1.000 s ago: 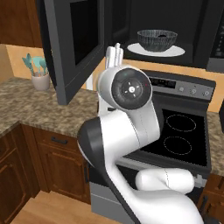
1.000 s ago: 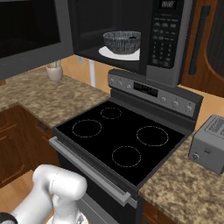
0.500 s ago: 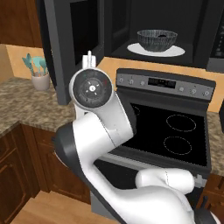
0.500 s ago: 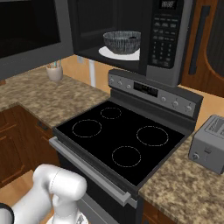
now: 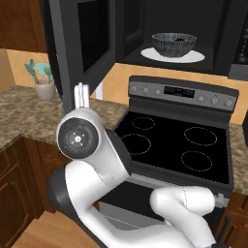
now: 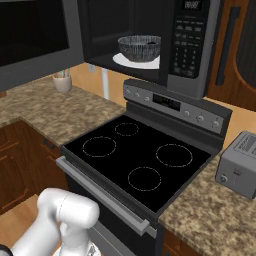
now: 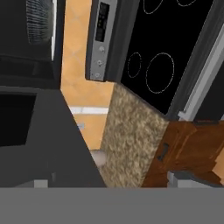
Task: Pick the avocado from the sink and place it in the bowl. Then pick the bowl and place it in the microwave. Then close the microwave door and press the start button.
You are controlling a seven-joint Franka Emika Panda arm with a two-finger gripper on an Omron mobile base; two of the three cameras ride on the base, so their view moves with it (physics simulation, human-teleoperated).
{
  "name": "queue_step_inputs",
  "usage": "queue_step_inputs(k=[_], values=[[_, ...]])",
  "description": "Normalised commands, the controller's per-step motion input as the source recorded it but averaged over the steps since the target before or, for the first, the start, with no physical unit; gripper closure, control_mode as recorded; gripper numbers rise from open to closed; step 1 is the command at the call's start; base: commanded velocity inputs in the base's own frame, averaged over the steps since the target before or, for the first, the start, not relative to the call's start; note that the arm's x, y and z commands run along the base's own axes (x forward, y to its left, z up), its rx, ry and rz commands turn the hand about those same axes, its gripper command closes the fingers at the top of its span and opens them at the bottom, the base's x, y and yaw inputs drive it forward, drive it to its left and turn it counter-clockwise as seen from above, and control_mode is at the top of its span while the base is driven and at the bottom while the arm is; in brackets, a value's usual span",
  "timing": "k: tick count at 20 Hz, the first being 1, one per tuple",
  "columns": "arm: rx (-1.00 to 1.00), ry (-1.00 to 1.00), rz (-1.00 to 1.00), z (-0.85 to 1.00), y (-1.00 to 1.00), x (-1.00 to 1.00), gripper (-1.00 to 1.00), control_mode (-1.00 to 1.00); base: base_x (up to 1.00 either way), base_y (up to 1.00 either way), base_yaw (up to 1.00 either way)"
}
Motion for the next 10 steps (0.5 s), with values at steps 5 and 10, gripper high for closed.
queue_step_inputs(k=[5,10], values=[[-0.13,-0.16,0.00,-0.52,0.64,0.05,-1.00,-1.00,0.00,0.00,0.00],[-0.06,-0.07,-0.02,-0.28,0.67,0.18,-1.00,-1.00,0.00,0.00,0.00]])
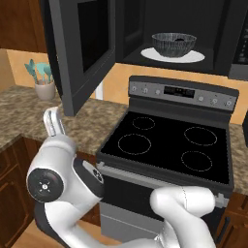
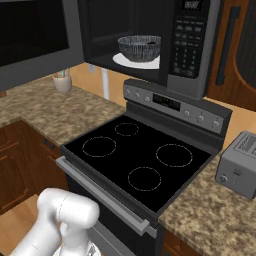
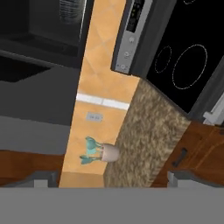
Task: Pick the avocado from the sink and place it in the bowl. Then pick the bowl and place it in the microwave. Then close the microwave door and press the start button.
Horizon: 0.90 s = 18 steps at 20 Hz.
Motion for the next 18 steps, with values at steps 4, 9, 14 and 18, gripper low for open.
queue_step_inputs(k=[4,9,14,18], values=[[0.00,-0.02,-0.07,-0.10,0.39,0.50,-1.00,-1.00,0.00,0.00,0.00],[0.00,-0.07,-0.08,-0.11,0.34,0.81,-1.00,-1.00,0.00,0.00,0.00],[0.00,-0.06,-0.11,-0.07,0.40,0.88,-1.00,-1.00,0.00,0.00,0.00],[0.00,0.00,-0.12,0.00,0.29,0.72,-1.00,-1.00,0.00,0.00,0.00]])
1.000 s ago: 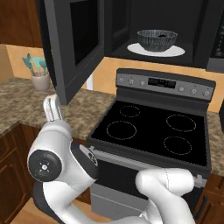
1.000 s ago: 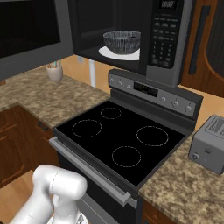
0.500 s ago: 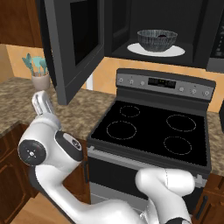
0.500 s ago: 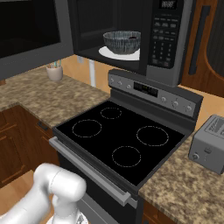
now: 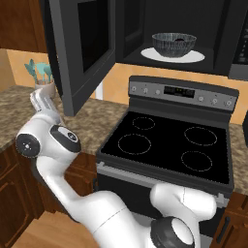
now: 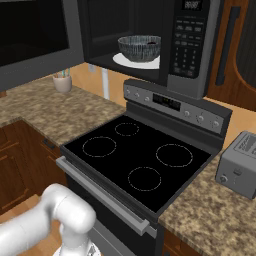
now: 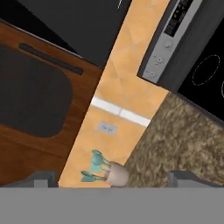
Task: Pick the avocado from the sink and place it in the bowl. Then pick the bowl and place it in the microwave. Then close the microwave door and press the start button.
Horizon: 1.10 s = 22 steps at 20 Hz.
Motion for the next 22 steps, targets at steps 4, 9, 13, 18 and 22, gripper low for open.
queue_step_inputs(k=[4,9,13,18,22], values=[[0.00,-0.03,-0.11,0.01,0.09,0.30,-1.00,-1.00,0.00,0.00,0.00],[0.01,-0.10,-0.14,0.23,-0.17,-0.07,-1.00,-1.00,0.00,0.00,0.00],[0.03,-0.16,-0.08,0.26,-0.40,0.00,-1.00,-1.00,0.00,0.00,0.00],[0.07,-0.17,-0.09,0.26,-0.50,-0.15,-1.00,-1.00,0.00,0.00,0.00],[0.16,-0.11,-0.10,0.15,-0.68,-0.50,-1.00,-1.00,0.00,0.00,0.00]])
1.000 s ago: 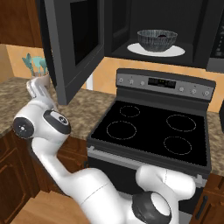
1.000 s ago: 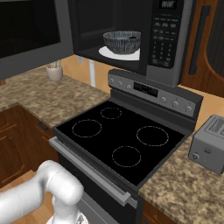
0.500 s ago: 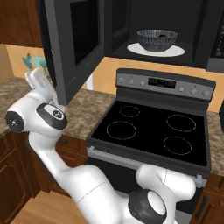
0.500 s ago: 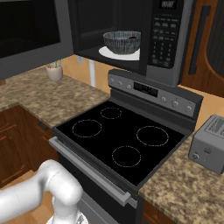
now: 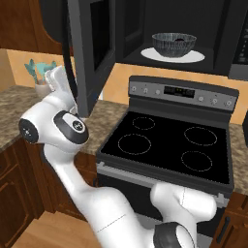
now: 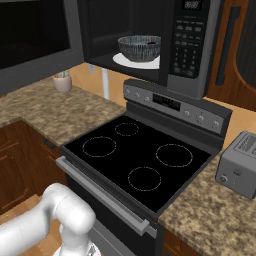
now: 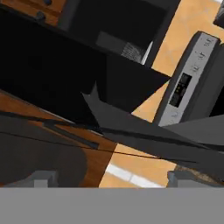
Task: Pick the avocado from the sink and place it in the bowl. Then pick the bowl and place it in the microwave. Then close the microwave door and press the start button.
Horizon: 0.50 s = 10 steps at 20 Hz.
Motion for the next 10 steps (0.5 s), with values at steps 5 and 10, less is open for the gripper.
queue_step_inputs(k=[5,10], values=[[0.24,-0.07,-0.13,0.07,-0.80,-0.77,-1.00,-1.00,0.00,0.00,0.00],[0.26,0.00,-0.17,0.23,-0.95,-0.67,-1.00,-1.00,0.00,0.00,0.00]])
